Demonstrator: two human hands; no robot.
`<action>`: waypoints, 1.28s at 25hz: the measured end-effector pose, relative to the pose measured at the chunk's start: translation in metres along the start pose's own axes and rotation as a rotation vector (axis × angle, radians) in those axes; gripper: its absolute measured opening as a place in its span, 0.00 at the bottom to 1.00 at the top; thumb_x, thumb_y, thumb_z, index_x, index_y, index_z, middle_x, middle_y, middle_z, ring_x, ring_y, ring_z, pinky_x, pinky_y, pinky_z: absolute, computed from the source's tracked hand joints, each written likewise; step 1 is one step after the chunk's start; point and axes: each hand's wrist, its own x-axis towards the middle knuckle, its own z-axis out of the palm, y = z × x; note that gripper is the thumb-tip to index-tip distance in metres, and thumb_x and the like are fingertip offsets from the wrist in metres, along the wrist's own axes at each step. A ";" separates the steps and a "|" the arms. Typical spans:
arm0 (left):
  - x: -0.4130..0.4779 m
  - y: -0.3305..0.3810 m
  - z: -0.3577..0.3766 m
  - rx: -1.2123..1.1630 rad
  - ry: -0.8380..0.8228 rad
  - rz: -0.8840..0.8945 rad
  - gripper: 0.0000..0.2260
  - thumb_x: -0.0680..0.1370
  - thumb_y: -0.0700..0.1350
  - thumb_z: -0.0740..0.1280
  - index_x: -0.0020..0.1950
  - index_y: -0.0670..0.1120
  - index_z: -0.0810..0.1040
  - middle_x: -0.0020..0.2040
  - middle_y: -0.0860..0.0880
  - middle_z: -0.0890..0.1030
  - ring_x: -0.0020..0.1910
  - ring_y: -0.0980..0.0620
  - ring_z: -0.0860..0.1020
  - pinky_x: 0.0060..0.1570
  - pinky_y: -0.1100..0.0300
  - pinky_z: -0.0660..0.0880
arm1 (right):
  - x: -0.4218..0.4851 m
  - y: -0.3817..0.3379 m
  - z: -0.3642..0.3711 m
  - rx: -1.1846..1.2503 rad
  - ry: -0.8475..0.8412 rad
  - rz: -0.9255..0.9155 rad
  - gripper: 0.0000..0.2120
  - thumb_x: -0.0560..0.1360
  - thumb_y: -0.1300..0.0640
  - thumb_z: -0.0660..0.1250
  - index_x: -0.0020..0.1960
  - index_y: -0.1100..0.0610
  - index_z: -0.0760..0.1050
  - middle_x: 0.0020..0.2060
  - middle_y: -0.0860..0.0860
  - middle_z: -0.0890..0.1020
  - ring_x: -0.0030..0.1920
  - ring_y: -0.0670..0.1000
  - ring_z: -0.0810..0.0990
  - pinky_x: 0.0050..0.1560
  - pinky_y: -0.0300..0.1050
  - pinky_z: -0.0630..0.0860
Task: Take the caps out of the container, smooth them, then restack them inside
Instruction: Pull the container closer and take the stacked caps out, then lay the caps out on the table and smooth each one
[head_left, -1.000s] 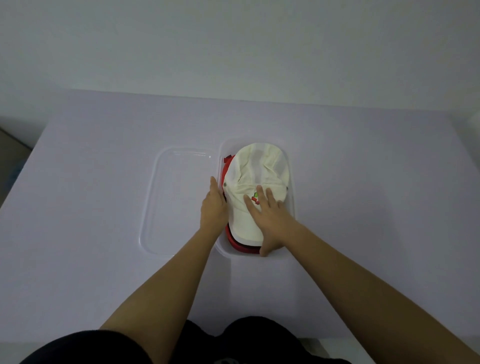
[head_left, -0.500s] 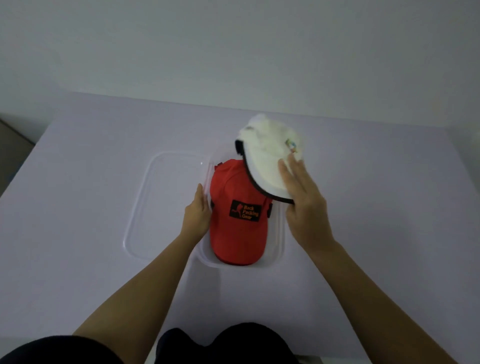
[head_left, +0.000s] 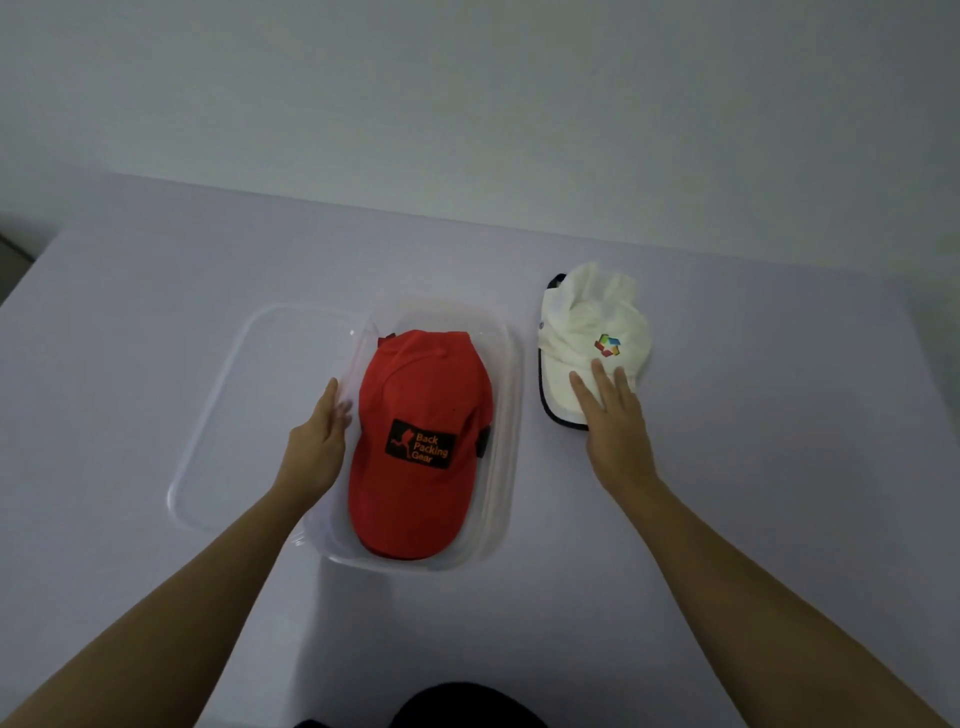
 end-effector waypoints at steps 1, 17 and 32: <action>0.001 0.000 0.001 -0.004 0.008 0.000 0.21 0.83 0.45 0.50 0.76 0.48 0.54 0.68 0.43 0.74 0.65 0.45 0.74 0.68 0.51 0.66 | 0.010 0.005 0.005 -0.004 -0.075 0.001 0.39 0.65 0.82 0.59 0.72 0.59 0.63 0.73 0.61 0.61 0.72 0.68 0.57 0.64 0.68 0.66; 0.001 -0.001 -0.002 0.028 -0.017 0.023 0.22 0.83 0.45 0.50 0.77 0.47 0.52 0.66 0.40 0.75 0.63 0.42 0.75 0.61 0.56 0.68 | -0.035 -0.164 -0.001 0.158 -0.335 -0.380 0.37 0.66 0.48 0.70 0.72 0.53 0.61 0.73 0.57 0.57 0.74 0.58 0.55 0.70 0.61 0.60; -0.005 0.016 -0.013 -0.017 -0.158 -0.040 0.24 0.82 0.51 0.49 0.77 0.46 0.51 0.69 0.38 0.70 0.66 0.38 0.71 0.63 0.53 0.66 | -0.023 -0.201 -0.040 0.096 -0.506 -0.145 0.36 0.74 0.71 0.55 0.76 0.56 0.44 0.77 0.55 0.43 0.76 0.60 0.43 0.71 0.58 0.62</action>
